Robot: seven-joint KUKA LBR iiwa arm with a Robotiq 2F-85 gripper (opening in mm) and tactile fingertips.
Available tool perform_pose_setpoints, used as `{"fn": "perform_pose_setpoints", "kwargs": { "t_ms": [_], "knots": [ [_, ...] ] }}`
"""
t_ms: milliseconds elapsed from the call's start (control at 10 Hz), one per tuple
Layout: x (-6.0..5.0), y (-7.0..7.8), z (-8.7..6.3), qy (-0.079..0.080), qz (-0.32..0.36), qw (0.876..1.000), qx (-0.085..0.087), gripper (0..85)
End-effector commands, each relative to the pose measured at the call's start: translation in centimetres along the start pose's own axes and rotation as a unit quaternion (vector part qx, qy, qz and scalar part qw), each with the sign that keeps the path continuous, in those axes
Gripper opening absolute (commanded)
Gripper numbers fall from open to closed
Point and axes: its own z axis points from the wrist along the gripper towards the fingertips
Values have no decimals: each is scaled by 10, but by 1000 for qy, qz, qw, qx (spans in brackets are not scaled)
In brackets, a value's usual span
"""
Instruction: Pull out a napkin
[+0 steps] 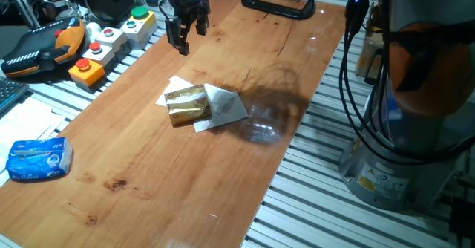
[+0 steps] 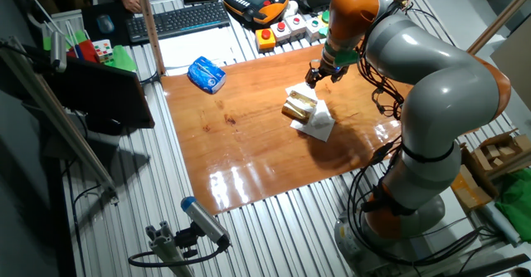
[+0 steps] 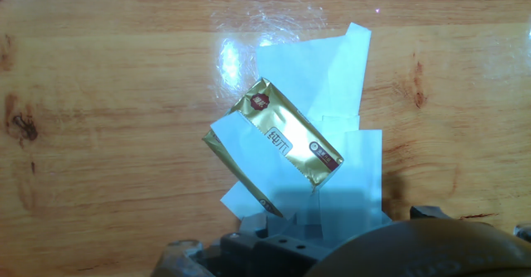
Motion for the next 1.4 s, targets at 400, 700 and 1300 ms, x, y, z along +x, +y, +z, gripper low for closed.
{"fn": "perform_pose_setpoints", "kwargs": {
  "t_ms": [400,700,1300],
  "knots": [
    [0,0,0,87,-74,992,57,10],
    [0,0,0,87,-74,992,57,10],
    [0,0,0,89,-93,990,55,10]
  ]
}}
